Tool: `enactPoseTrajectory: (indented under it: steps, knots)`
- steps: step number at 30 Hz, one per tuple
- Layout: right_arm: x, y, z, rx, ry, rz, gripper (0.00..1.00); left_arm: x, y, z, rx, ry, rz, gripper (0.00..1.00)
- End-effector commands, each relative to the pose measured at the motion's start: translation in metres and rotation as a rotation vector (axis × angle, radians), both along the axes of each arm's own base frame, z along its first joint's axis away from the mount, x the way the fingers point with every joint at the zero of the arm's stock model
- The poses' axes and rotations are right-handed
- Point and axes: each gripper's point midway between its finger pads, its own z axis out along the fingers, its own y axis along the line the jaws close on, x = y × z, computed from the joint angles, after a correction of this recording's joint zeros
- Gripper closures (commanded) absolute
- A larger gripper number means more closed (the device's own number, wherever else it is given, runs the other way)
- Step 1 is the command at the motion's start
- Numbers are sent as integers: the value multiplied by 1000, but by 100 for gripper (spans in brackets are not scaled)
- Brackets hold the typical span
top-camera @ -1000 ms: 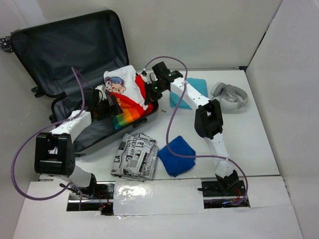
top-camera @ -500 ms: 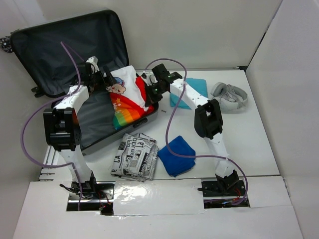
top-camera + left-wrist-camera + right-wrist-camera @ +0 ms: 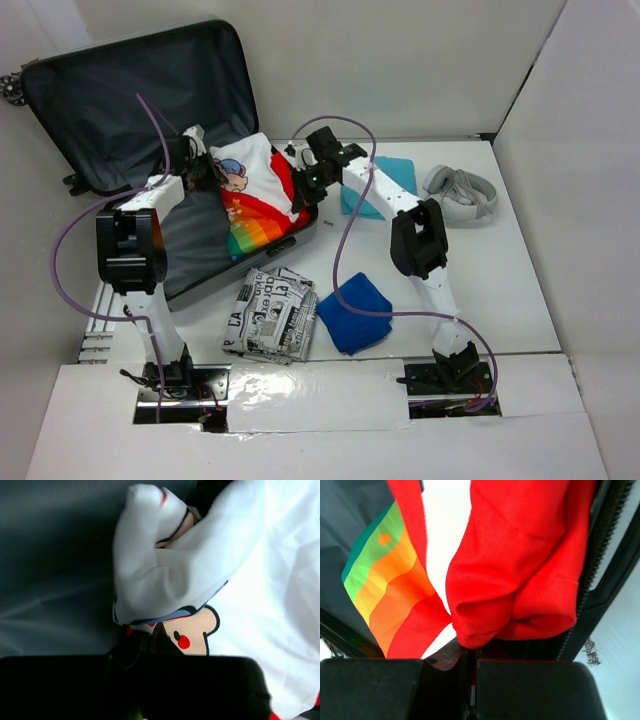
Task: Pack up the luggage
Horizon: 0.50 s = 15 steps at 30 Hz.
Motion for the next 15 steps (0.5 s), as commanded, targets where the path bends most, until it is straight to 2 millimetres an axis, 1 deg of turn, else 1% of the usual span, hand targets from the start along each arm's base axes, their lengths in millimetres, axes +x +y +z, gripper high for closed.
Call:
enactPoseTrajectory:
  steps: [1, 2, 3, 4, 5, 7, 8, 9, 10, 11, 12, 13, 14, 15]
  knots:
    - [20, -4, 15, 16, -59, -41, 100, -13, -4, 8, -15, -41, 1, 100]
    - [20, -4, 15, 16, -59, -41, 100, -16, -2, 15, -8, -61, 8, 100]
    - [25, -7, 16, 23, -60, -59, 100, -23, -3, 8, -9, -48, 8, 100]
    - [25, -7, 16, 23, -60, -59, 100, -23, -3, 8, -9, -48, 8, 100]
    - [26, -6, 17, 31, -59, -69, 100, -27, -2, -1, -6, -13, 16, 100]
    - [24, -7, 13, 28, -41, -78, 100, -25, 3, -4, 9, 22, 36, 100]
    - [24, -7, 13, 28, -41, -78, 100, -28, 5, -13, 18, 53, 49, 100]
    - [22, -7, 6, 23, -22, -87, 100, -29, 7, -20, 24, 72, 57, 100]
    - [25, -8, -1, 13, -17, -102, 100, -26, 10, -23, 25, 79, 78, 100]
    - [28, -11, -3, -2, -13, -138, 100, -22, 16, -18, 42, 72, 112, 100]
    - [29, -13, -17, -26, 0, -148, 100, -18, 18, -26, 40, 87, 131, 100]
    - [30, -9, -20, -36, -2, -159, 100, -13, 20, -24, 47, 80, 140, 100]
    - [38, -15, -25, -73, -18, -203, 100, -4, 23, -16, 54, 62, 148, 97]
    - [41, -16, -27, -80, -21, -220, 100, 1, 23, -14, 54, 54, 149, 85]
